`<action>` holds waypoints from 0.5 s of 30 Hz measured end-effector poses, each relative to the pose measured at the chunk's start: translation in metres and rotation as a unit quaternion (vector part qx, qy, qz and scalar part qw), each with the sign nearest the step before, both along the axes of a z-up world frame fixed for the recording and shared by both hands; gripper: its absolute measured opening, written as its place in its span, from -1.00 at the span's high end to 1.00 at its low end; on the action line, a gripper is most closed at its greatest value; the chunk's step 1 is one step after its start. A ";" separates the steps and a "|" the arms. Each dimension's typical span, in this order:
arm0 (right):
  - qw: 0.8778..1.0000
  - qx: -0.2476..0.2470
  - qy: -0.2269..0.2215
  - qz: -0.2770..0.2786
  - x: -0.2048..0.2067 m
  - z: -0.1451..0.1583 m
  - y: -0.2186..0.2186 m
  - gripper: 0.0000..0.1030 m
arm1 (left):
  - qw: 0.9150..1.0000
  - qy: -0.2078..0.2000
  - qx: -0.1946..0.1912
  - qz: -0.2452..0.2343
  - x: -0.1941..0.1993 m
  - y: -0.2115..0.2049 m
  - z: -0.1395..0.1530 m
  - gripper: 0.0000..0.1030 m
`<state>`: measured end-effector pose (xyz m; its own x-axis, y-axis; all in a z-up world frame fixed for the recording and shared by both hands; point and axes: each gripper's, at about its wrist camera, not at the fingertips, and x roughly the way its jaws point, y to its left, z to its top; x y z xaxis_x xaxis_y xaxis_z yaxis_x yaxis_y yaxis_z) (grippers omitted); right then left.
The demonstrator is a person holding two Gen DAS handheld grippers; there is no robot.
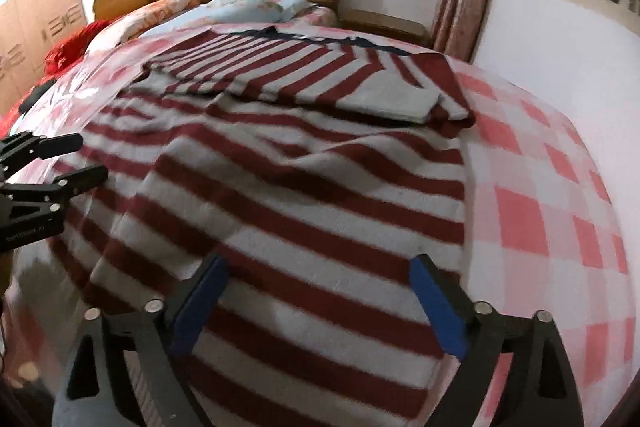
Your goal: Fold small clothes
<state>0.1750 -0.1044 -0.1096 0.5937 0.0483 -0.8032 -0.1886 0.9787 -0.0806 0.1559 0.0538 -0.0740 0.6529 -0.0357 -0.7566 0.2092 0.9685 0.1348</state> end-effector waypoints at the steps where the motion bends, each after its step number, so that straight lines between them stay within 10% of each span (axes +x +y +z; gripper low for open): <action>1: 1.000 -0.002 0.000 0.000 -0.003 0.000 0.000 -1.00 | 1.000 0.001 -0.009 0.002 -0.002 0.003 0.000 -0.28; 15: 1.000 -0.002 -0.001 0.006 -0.028 -0.001 -0.008 -1.00 | 0.998 0.005 -0.059 0.026 -0.012 0.025 -0.007 -0.60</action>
